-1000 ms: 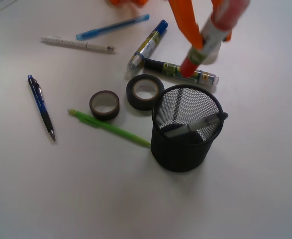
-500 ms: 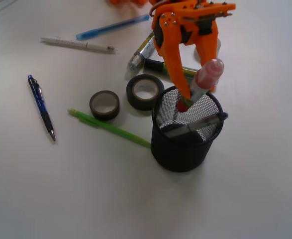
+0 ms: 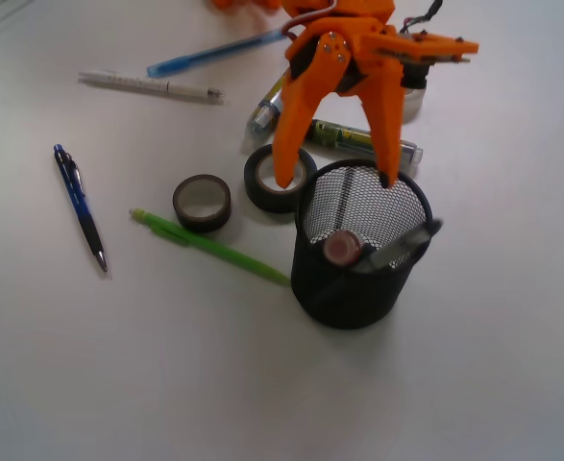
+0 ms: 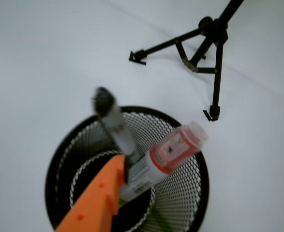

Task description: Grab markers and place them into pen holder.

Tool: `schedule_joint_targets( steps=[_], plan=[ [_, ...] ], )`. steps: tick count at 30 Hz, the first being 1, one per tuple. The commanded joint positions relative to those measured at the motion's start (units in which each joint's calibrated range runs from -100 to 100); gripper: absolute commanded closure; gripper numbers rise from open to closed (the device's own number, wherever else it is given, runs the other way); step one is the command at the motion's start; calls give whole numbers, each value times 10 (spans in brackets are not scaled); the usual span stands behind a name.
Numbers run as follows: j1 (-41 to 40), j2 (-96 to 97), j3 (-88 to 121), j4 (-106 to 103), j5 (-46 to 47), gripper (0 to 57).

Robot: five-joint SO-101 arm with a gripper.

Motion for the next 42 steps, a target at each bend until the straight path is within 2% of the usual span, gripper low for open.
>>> schedule_joint_targets(
  steps=[1,9,15,21,28,36,42],
  plan=[
    [12,-73,-74,152,50,183],
    [16,-122,-292,534,126,184],
    [-43,-123,-268,701,95,184],
    [-131,-122,-122,624,38,184],
    [-174,-122,47,496,3,184],
    [-153,-117,143,457,3,184],
    [-128,-14,84,469,43,185]
  ],
)
